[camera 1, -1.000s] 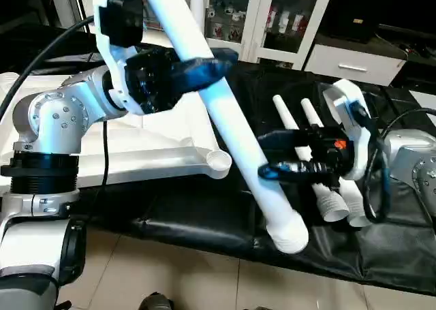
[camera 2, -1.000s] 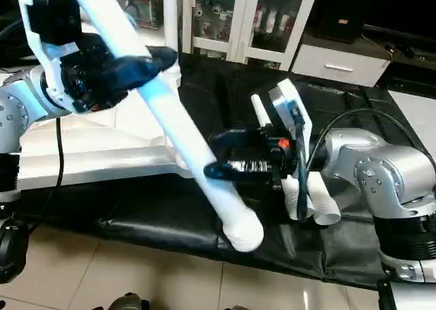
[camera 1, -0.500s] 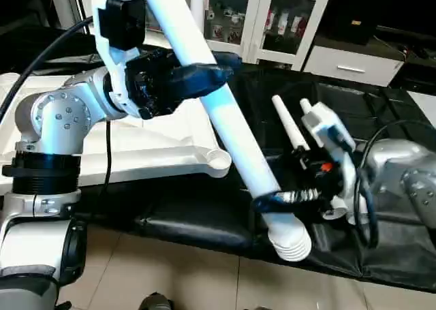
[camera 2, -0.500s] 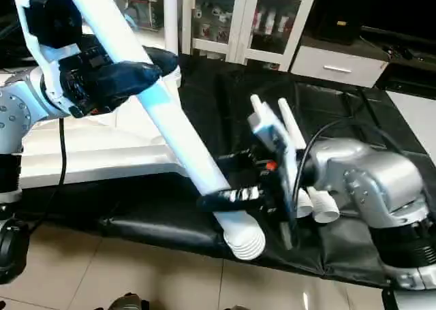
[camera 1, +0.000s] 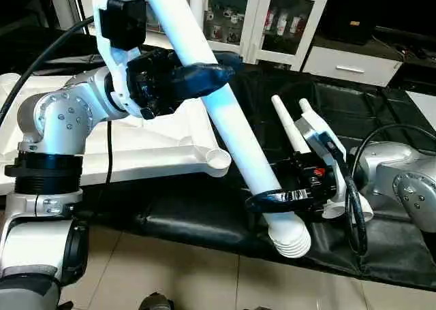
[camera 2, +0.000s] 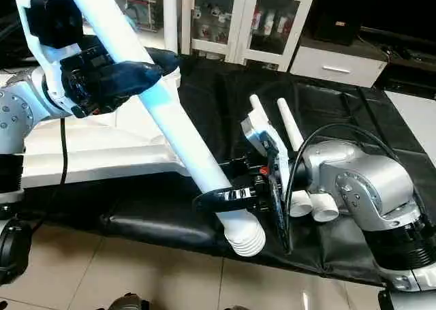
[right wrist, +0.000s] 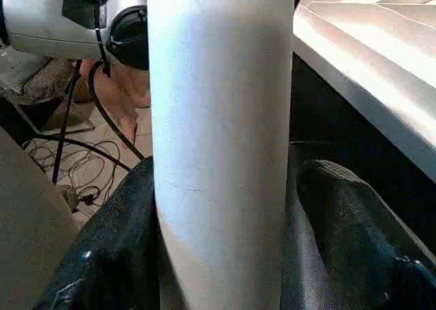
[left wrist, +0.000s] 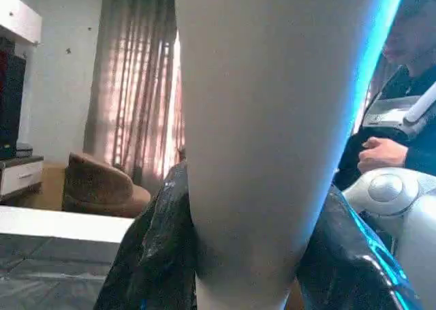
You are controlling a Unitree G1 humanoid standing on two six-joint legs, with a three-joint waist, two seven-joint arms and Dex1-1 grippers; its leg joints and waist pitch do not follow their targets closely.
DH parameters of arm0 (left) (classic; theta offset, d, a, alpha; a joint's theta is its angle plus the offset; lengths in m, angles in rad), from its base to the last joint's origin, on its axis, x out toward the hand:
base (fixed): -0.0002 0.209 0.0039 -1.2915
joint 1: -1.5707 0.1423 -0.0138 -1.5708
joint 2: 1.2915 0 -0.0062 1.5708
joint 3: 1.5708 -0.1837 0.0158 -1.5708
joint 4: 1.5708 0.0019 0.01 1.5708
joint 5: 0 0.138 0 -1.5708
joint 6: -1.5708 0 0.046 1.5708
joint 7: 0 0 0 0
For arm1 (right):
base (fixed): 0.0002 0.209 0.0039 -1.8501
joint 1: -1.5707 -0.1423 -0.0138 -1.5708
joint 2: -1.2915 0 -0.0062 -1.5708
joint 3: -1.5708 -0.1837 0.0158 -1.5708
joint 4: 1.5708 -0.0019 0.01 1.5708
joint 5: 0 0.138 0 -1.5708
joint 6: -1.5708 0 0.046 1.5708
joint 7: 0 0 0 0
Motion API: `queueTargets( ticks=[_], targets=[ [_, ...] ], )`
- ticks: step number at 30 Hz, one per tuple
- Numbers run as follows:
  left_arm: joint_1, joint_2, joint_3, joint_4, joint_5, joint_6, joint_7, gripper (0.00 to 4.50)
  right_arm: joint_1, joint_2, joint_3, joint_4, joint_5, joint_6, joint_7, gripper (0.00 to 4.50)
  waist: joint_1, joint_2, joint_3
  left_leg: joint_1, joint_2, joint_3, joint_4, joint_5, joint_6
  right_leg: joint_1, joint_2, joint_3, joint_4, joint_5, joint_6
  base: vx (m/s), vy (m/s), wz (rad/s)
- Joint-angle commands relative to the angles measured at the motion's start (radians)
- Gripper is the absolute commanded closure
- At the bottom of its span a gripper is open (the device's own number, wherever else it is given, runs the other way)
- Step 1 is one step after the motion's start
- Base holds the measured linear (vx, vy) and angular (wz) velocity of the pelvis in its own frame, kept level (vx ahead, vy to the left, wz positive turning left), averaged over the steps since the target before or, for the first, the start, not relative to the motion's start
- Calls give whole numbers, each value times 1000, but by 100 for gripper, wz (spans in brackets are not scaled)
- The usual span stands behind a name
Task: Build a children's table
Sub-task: Pick table leg
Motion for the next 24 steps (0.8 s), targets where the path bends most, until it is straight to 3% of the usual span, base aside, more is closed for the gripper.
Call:
queueTargets(
  ticks=[1,11,14,15,24],
  targets=[
    [-30,-10,0,5,4,-12,6,291,-6,-1,-7,0,3,-5,-3,176,-2,15,-72,36,5,-5,-75,-474,-76,35,-30,12,-98,-522,-122,0,0,0],
    [-30,-13,14,14,12,-22,21,291,-15,10,-13,9,13,0,-1,258,-2,13,-73,35,5,-4,-75,-464,-75,36,-31,13,-97,-518,-122,0,0,0],
    [-44,-30,31,54,40,-34,114,291,-19,14,-20,13,12,-3,-6,269,-2,13,-74,36,5,-3,-73,-463,-75,34,-30,13,-97,-507,-127,0,0,0],
    [-52,-37,41,74,34,-23,136,235,-20,14,-23,15,12,-3,-6,269,-1,11,-74,35,4,-2,-73,-459,-73,36,-30,12,-97,-509,-126,0,0,0],
    [-62,-49,57,92,32,1,198,179,-22,18,-31,17,10,-8,-17,271,-1,10,-75,32,4,-3,-73,-435,-70,39,-30,12,-96,-501,-119,0,0,0]
  ],
)
